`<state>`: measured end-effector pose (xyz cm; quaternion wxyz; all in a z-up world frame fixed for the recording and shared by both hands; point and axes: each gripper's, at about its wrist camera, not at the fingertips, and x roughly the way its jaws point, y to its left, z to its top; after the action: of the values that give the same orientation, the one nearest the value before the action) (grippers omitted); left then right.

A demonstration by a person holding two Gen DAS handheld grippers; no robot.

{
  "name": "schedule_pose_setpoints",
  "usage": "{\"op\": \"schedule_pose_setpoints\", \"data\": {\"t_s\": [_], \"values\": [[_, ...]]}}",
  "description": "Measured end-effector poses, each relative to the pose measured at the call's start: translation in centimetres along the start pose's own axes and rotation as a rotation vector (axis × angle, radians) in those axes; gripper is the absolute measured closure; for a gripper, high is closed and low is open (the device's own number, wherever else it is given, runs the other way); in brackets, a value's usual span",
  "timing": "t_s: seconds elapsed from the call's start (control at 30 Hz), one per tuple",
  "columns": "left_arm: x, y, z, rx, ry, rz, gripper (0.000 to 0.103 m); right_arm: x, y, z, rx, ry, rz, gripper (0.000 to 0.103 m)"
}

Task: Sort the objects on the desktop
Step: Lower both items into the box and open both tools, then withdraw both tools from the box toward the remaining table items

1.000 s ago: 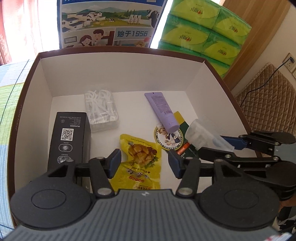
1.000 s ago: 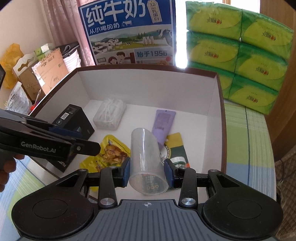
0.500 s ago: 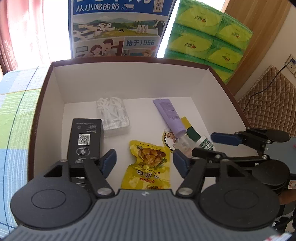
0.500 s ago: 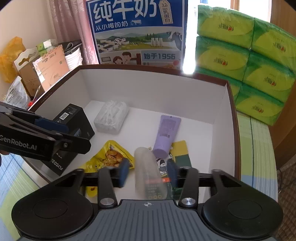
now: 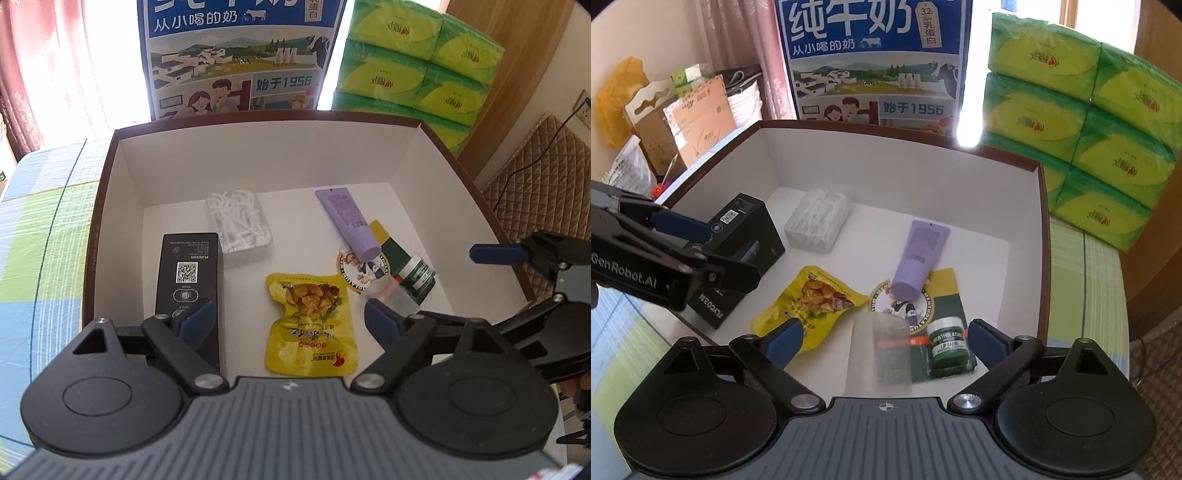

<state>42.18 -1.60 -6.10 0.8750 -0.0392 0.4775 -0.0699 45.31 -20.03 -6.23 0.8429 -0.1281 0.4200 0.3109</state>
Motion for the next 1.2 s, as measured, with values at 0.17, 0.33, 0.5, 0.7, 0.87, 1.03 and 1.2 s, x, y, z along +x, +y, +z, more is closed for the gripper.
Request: {"op": "schedule_pose_setpoints", "data": {"t_s": [0.17, 0.33, 0.5, 0.7, 0.87, 1.03, 1.2], "values": [[-0.6, -0.2, -0.3, 0.007, 0.000, 0.015, 0.017, -0.9, 0.1, 0.0, 0.005, -0.010, -0.004, 0.006], [-1.8, -0.3, -0.6, 0.009, -0.014, 0.025, 0.016, -2.1, 0.3, -0.2, 0.022, -0.029, -0.003, 0.005], [-3.3, -0.4, -1.2, 0.002, -0.028, 0.031, 0.014, -3.5, 0.7, -0.6, 0.042, -0.049, 0.002, 0.005], [-5.7, -0.8, -2.3, 0.009, -0.057, 0.030, 0.014, -5.7, 1.5, -1.4, 0.053, -0.077, 0.004, 0.005], [-8.0, -1.2, -3.4, 0.010, -0.086, 0.020, 0.013, -7.6, 2.2, -2.1, 0.067, -0.103, 0.015, 0.005], [-10.3, -1.4, -5.4, 0.010, -0.120, 0.006, 0.013, -9.6, 3.1, -3.4, 0.079, -0.126, 0.011, 0.005], [-12.4, -0.7, -8.2, -0.009, -0.145, 0.019, 0.013, -11.7, 3.9, -5.5, 0.117, -0.145, 0.021, 0.004]]}}
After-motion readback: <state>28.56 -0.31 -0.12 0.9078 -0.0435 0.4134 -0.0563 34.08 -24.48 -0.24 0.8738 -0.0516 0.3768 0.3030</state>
